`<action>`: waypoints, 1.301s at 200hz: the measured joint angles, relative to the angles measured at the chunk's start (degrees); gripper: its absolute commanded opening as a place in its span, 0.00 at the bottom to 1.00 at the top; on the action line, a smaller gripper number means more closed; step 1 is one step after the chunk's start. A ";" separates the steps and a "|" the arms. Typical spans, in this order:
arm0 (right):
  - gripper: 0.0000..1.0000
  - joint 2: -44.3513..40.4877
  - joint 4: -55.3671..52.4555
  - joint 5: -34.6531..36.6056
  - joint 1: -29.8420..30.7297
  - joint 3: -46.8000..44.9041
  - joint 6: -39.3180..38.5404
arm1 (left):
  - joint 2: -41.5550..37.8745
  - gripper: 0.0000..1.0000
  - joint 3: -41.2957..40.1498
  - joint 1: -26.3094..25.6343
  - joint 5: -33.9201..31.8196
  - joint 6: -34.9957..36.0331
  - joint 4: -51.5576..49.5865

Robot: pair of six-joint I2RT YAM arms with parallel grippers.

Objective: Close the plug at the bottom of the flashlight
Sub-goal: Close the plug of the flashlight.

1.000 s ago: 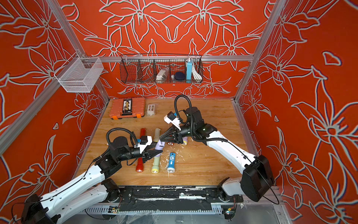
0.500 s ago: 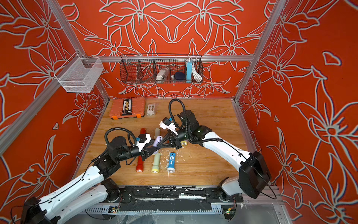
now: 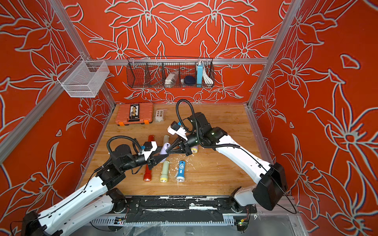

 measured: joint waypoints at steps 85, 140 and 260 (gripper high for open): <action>0.39 -6.08 -0.26 9.31 -2.95 -0.13 0.72 | 1.18 0.00 0.00 -0.09 5.11 -0.26 2.78; 0.62 -4.20 5.07 8.72 -3.87 -0.48 4.00 | 2.08 0.00 0.00 -0.37 7.37 -0.48 3.08; 0.65 -1.75 8.70 3.85 -1.66 -1.40 5.77 | 2.29 0.00 0.00 -0.46 8.33 -0.72 3.48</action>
